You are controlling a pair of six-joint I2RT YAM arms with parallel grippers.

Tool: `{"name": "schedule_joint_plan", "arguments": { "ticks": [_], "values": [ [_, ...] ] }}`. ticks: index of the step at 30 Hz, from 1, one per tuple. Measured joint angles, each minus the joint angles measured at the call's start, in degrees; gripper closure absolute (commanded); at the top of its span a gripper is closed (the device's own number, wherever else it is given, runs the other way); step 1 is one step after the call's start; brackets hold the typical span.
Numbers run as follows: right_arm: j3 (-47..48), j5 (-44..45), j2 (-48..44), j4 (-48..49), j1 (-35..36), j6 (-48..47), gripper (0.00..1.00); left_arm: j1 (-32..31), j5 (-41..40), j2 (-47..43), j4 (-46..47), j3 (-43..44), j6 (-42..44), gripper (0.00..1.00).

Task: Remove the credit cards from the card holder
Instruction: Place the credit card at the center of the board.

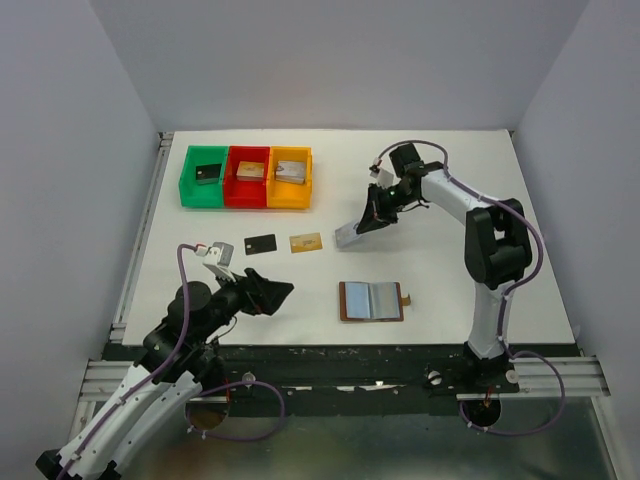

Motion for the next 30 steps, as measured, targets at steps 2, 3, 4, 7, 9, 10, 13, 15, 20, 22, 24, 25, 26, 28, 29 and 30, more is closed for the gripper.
{"name": "schedule_joint_plan", "arguments": {
  "ticks": [2,3,4,7,9,10,13,15,20,22,24,25,26,28,29,30],
  "values": [
    [0.94,-0.09,1.14,-0.94,0.0,-0.28,0.98,0.0,0.55,0.22,0.26,-1.03,-0.46,0.01],
    [1.53,-0.13,1.77,-1.42,0.0,-0.5,0.98,0.0,0.7,0.26,0.37,-1.44,-0.63,0.01],
    [1.95,-0.13,2.34,-1.62,0.0,-0.61,0.98,0.0,0.87,0.28,0.57,-1.75,-0.79,0.01],
    [2.58,-0.13,3.67,-2.23,0.0,-0.72,0.96,0.0,1.14,0.35,0.96,-1.95,-1.11,0.01],
    [2.95,-0.15,4.39,-2.67,0.0,-0.74,0.95,0.0,1.22,0.35,1.27,-1.95,-1.16,0.01],
    [3.23,-0.15,4.81,-2.8,0.0,-0.74,0.93,0.0,1.25,0.35,1.33,-1.95,-1.18,0.01],
    [3.98,-0.22,5.99,-2.86,0.0,-0.76,0.87,0.0,1.31,0.37,1.4,-2.1,-1.31,0.01],
    [4.37,-0.33,6.73,-2.86,0.0,-0.85,0.84,0.0,1.33,0.35,1.36,-2.16,-1.46,0.01],
    [5.16,-0.35,7.91,-3.02,0.0,-1.09,0.77,0.02,1.31,-0.17,1.2,-2.95,-2.03,0.01],
    [5.35,-0.35,8.02,-3.02,-0.02,-1.09,0.74,0.02,1.31,-0.37,1.18,-3.26,-2.25,0.01],
    [5.44,-0.33,8.02,-3.04,-0.02,-1.09,0.71,0.0,1.31,-0.42,1.14,-3.61,-2.47,0.01],
    [5.46,-0.33,8.02,-3.06,-0.04,-1.11,0.7,0.0,1.31,-0.42,1.11,-3.72,-2.49,0.01],
    [5.46,-0.33,8.02,-3.06,-0.11,-1.11,0.68,0.0,1.31,-0.42,1.09,-3.76,-2.49,0.01],
    [5.44,-0.31,8.02,-3.08,-0.24,-1.11,0.65,0.0,1.31,-0.42,1.11,-3.76,-2.49,0.01],
    [5.44,-0.28,8.02,-3.1,-0.35,-1.09,0.63,0.0,1.31,-0.39,1.11,-3.78,-2.49,0.01],
    [5.44,-0.26,8.02,-3.1,-0.48,-1.09,0.62,0.0,1.31,-0.39,1.11,-3.78,-2.47,0.01]
  ]
}}
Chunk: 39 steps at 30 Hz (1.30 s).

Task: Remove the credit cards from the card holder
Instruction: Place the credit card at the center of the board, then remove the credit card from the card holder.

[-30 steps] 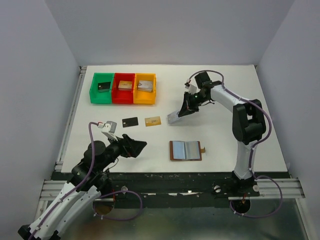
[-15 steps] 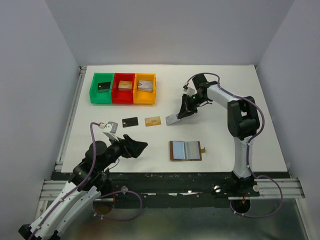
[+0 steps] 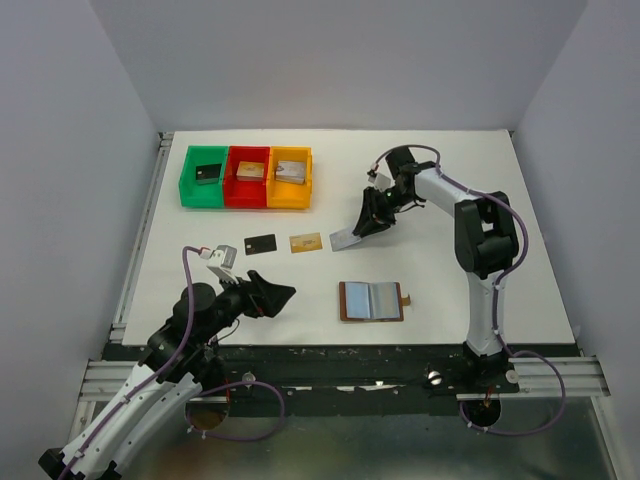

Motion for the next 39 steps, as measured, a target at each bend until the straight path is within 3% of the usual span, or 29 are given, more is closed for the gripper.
{"name": "schedule_joint_plan", "arguments": {
  "ticks": [10,16,21,26,28,32,39],
  "values": [
    [-5.14,2.4,-4.94,0.02,-3.54,0.35,0.54,0.0,0.0,0.85,0.07,0.02,0.02,0.01],
    [-15.69,8.79,-23.06,2.14,-4.09,2.36,0.54,0.0,0.09,4.94,1.44,0.02,0.07,0.01],
    [-24.72,20.35,-41.9,4.13,3.98,3.48,0.53,-0.39,1.07,15.89,5.62,1.22,0.02,0.01],
    [-36.98,29.57,-53.96,5.97,11.8,5.92,0.45,-4.9,0.48,26.64,9.64,4.09,-0.24,0.01],
    [-41.92,32.61,-56.65,6.16,12.0,7.1,0.39,-8.85,-1.11,31.98,11.13,7.02,-0.11,0.01],
    [-48.81,37.59,-60.06,5.64,12.02,8.46,0.37,-14.67,-3.39,41.22,14.84,12.5,-0.31,0.01],
    [-52.13,41.35,-58.14,6.16,12.04,10.78,0.37,-16.22,-3.93,52.61,20.68,16.22,-2.38,0.01]
  ]
}}
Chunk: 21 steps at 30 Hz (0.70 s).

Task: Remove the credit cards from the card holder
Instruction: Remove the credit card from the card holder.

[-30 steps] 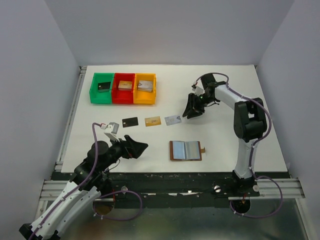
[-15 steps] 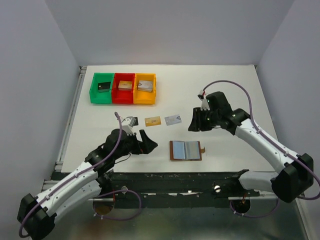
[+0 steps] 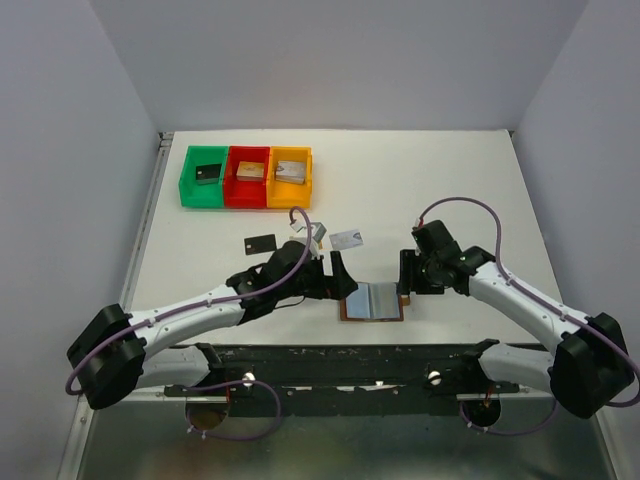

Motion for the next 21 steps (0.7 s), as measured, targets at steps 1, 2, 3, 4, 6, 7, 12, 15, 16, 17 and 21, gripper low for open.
{"name": "schedule_joint_plan", "arguments": {
  "ticks": [1,2,3,4,6,7,12,15,16,17,21],
  "values": [
    [-0.52,0.2,0.59,0.09,0.0,0.26,0.37,-0.26,0.09,1.66,0.31,0.48,-0.46,0.02],
    [-1.09,0.37,1.05,0.17,0.0,0.63,0.37,-0.39,0.13,2.54,0.42,0.74,-0.61,0.03],
    [-1.62,0.57,1.4,0.2,0.0,0.9,0.37,-0.61,0.2,3.23,0.5,0.87,-0.85,0.03],
    [-1.97,0.74,1.66,0.2,0.0,1.2,0.37,-0.74,0.22,3.65,0.76,0.87,-1.07,0.04],
    [-2.4,1.22,2.05,0.28,0.0,1.49,0.38,-0.98,0.2,3.82,0.94,0.85,-1.51,0.06],
    [-2.54,1.4,2.32,0.37,0.02,1.55,0.39,-1.01,0.22,3.82,1.09,0.85,-1.68,0.07],
    [-2.73,1.66,5.14,1.44,0.07,1.9,0.43,-1.09,0.44,3.85,2.56,0.85,-2.01,0.11],
    [-2.75,1.66,7.45,2.32,0.07,1.95,0.47,-1.09,1.14,4.39,3.52,0.85,-2.05,0.12],
    [-2.75,1.64,8.22,2.62,0.07,1.95,0.49,-1.09,1.38,4.66,3.67,0.85,-2.05,0.12],
    [-2.75,1.64,8.83,2.86,0.07,1.97,0.5,-1.09,1.66,4.92,3.76,0.85,-2.05,0.12],
    [-2.75,1.64,9.68,3.19,0.07,1.97,0.6,-1.09,2.23,5.73,3.8,0.85,-2.03,0.13]
  ]
}}
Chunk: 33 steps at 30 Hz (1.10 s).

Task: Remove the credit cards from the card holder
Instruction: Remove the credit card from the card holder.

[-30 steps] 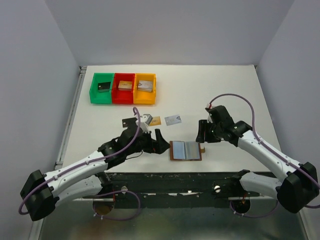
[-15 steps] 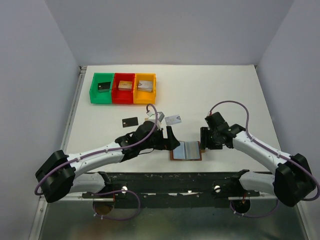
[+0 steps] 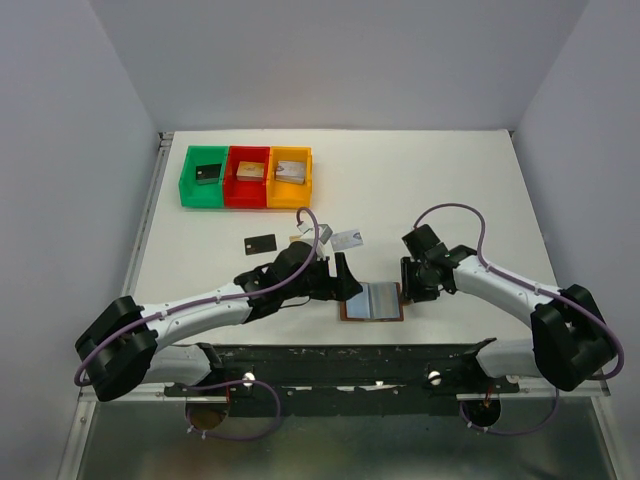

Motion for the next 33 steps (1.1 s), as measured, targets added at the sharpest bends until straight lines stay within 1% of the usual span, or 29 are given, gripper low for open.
{"name": "schedule_joint_plan", "arguments": {
  "ticks": [5,9,14,17,21,26,27,31,33],
  "values": [
    [0.0,-0.09,0.37,0.28,0.0,-0.02,0.78,0.0,0.57,0.07,0.28,0.0,0.04,0.14],
    [0.0,-0.26,0.42,0.28,0.0,-0.02,1.0,0.0,0.83,0.11,0.76,0.0,0.13,0.11],
    [-0.04,-1.38,-0.28,0.28,0.0,0.17,1.0,0.0,0.85,0.13,0.85,0.0,0.44,0.01],
    [-0.28,-3.58,-2.86,0.31,0.0,-0.24,1.0,0.0,0.83,0.13,0.85,0.0,0.66,0.01],
    [-0.87,-7.72,-8.63,1.31,0.0,-1.64,1.0,0.09,1.03,0.22,1.31,0.0,0.83,0.01],
    [-1.07,-12.37,-14.23,2.69,0.0,-2.93,1.0,1.88,4.0,1.46,3.1,0.0,0.83,0.01],
    [-1.14,-13.14,-14.84,3.06,0.0,-3.08,1.0,2.45,5.03,2.12,3.63,0.0,0.85,0.02],
    [-2.56,-16.15,-16.76,4.9,0.0,-3.15,1.0,3.78,7.98,4.68,5.09,0.0,0.81,0.19],
    [-3.65,-17.46,-17.42,5.77,0.02,-3.08,1.0,3.82,9.4,6.51,5.55,0.02,0.81,0.31]
  ]
}}
